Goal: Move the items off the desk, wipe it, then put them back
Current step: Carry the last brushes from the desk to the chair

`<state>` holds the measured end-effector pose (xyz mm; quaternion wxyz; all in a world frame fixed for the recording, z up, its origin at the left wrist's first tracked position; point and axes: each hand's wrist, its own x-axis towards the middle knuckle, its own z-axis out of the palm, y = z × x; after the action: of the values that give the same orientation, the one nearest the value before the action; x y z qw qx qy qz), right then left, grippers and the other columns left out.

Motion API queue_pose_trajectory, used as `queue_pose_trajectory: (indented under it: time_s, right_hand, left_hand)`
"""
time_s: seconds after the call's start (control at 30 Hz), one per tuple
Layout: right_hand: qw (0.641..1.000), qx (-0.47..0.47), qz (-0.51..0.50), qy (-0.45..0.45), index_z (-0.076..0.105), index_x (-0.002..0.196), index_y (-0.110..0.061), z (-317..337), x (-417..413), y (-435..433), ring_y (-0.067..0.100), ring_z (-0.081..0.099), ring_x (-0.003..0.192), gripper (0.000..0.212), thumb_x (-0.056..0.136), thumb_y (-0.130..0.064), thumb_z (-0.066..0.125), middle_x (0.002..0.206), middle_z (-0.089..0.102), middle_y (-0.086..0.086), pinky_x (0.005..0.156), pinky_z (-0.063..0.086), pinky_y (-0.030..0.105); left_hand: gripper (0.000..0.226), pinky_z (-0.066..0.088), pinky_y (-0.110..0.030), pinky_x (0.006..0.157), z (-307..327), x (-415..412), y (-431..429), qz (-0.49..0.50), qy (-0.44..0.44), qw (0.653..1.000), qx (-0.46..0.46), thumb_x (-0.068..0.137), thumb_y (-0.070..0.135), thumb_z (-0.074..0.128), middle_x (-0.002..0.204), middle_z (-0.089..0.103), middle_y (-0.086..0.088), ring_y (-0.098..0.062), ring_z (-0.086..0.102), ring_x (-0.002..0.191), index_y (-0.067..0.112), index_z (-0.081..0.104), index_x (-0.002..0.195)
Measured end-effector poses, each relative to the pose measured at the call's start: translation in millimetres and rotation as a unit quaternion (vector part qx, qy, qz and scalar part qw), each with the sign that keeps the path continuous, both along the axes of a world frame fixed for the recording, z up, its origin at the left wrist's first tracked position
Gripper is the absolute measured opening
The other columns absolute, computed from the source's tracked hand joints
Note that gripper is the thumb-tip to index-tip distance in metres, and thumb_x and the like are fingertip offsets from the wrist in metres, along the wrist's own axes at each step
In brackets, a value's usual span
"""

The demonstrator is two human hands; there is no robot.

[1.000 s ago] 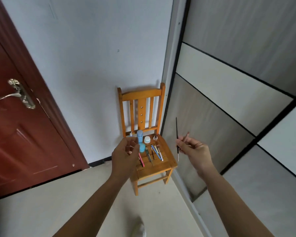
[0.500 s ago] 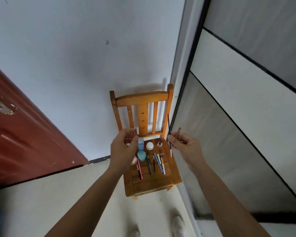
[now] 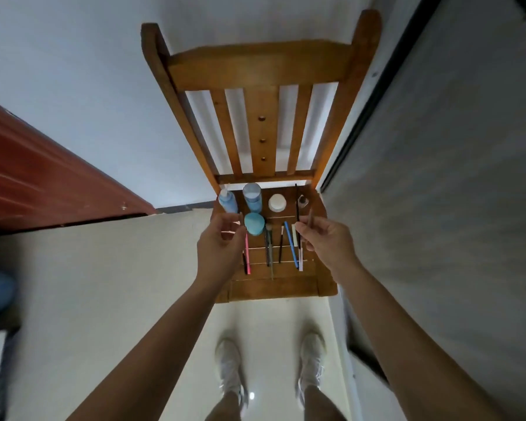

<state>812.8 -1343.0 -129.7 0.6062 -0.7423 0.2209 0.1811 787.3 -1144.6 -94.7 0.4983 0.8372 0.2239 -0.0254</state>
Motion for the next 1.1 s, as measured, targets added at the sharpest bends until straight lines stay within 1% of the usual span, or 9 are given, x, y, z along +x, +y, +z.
queue_pose_trajectory:
  time_s: [0.2, 0.37, 0.5, 0.57, 0.67, 0.8, 0.93, 1.03, 1.1]
  right_hand:
    - [0.996, -0.001, -0.001, 0.092, 0.075, 0.096, -0.031, -139, -8, 9, 0.011, 0.071, 0.088, 0.006, 0.091, -0.029, 0.073, 0.092, 0.075, -0.01, 0.07, 0.057, 0.022]
    - [0.992, -0.022, 0.008, 0.122, 0.073, 0.107, -0.024, -218, -13, 24, 0.013, 0.069, 0.093, 0.015, 0.093, -0.027, 0.071, 0.096, 0.072, -0.007, 0.079, 0.058, 0.027]
    - [0.992, -0.056, 0.033, 0.104, 0.068, 0.121, -0.018, -246, -13, 32, -0.003, 0.062, 0.085, 0.027, 0.095, -0.027, 0.068, 0.108, 0.072, -0.009, 0.063, 0.048, 0.008]
    - [0.989, -0.107, 0.054, 0.083, 0.064, 0.129, -0.016, -249, -12, 34, -0.007, 0.057, 0.079, 0.036, 0.096, -0.032, 0.066, 0.113, 0.072, -0.007, 0.059, 0.041, 0.006]
    - [0.985, -0.138, 0.071, 0.081, 0.061, 0.135, -0.016, -241, -10, 31, -0.003, 0.055, 0.084, 0.041, 0.099, -0.035, 0.062, 0.123, 0.071, -0.001, 0.073, 0.042, 0.014]
    - [0.979, -0.166, 0.086, 0.083, 0.059, 0.135, -0.021, -206, -9, 27, 0.012, 0.063, 0.112, 0.039, 0.101, -0.04, 0.056, 0.129, 0.067, -0.003, 0.087, 0.045, 0.022]
    - [0.967, -0.233, 0.107, 0.005, 0.052, 0.131, -0.033, -132, 0, 25, 0.016, 0.063, 0.114, 0.049, 0.101, -0.062, 0.026, 0.129, 0.064, -0.004, 0.093, 0.056, 0.035]
    - [0.926, -0.342, 0.123, -0.105, 0.028, 0.154, -0.035, -53, 5, 23, 0.024, 0.033, 0.148, 0.066, 0.099, -0.068, 0.009, 0.162, 0.032, 0.0, 0.118, 0.035, 0.048]
    - [0.89, -0.406, 0.117, -0.172, 0.022, 0.158, -0.031, 10, 10, 23, 0.027, 0.016, 0.154, 0.073, 0.098, -0.068, 0.004, 0.168, 0.015, 0.004, 0.121, 0.021, 0.046]
  left_hand:
    - [0.016, 0.046, -0.008, 0.061, -139, 4, -9, -0.005, 0.059, 0.998, -0.001, 0.095, 0.029, 0.063, 0.095, 0.066, 0.013, -0.001, 0.064, 0.08, 0.022, 0.063, 0.109]
    - [0.021, 0.056, -0.024, 0.08, -225, 4, -10, -0.046, 0.109, 0.993, 0.006, 0.095, 0.019, 0.063, 0.101, 0.069, 0.004, -0.01, 0.065, 0.089, 0.016, 0.065, 0.115]
    - [0.022, 0.051, -0.021, 0.081, -261, 5, -12, -0.048, 0.126, 0.991, 0.024, 0.096, 0.015, 0.06, 0.108, 0.069, 0.0, -0.012, 0.064, 0.095, 0.012, 0.063, 0.118]
    - [0.029, 0.053, -0.025, 0.087, -267, 5, -11, -0.061, 0.144, 0.987, 0.03, 0.097, 0.018, 0.06, 0.115, 0.067, -0.001, -0.014, 0.063, 0.103, 0.012, 0.059, 0.125]
    - [0.041, 0.052, -0.034, 0.097, -263, 3, -10, -0.084, 0.169, 0.982, 0.017, 0.098, 0.022, 0.058, 0.13, 0.06, -0.002, -0.018, 0.059, 0.116, 0.013, 0.051, 0.137]
    - [0.043, 0.049, -0.043, 0.103, -229, 2, -4, -0.123, 0.15, 0.981, 0.022, 0.1, 0.029, 0.054, 0.139, 0.056, -0.003, -0.02, 0.053, 0.126, 0.017, 0.049, 0.141]
    - [0.056, 0.022, -0.047, 0.119, -159, 5, 11, -0.172, 0.114, 0.97, 0.125, 0.099, 0.051, 0.034, 0.162, 0.025, 0.0, -0.024, 0.017, 0.15, 0.026, 0.035, 0.149]
    - [0.065, 0.001, -0.046, 0.12, -83, 9, 26, -0.196, 0.044, 0.943, 0.265, 0.099, 0.061, 0.017, 0.166, -0.002, 0.002, -0.023, -0.01, 0.152, 0.032, 0.014, 0.156]
    - [0.068, -0.004, -0.048, 0.12, -18, 14, 36, -0.179, -0.007, 0.93, 0.321, 0.097, 0.062, 0.015, 0.165, -0.01, 0.0, -0.023, -0.016, 0.151, 0.032, 0.009, 0.157]
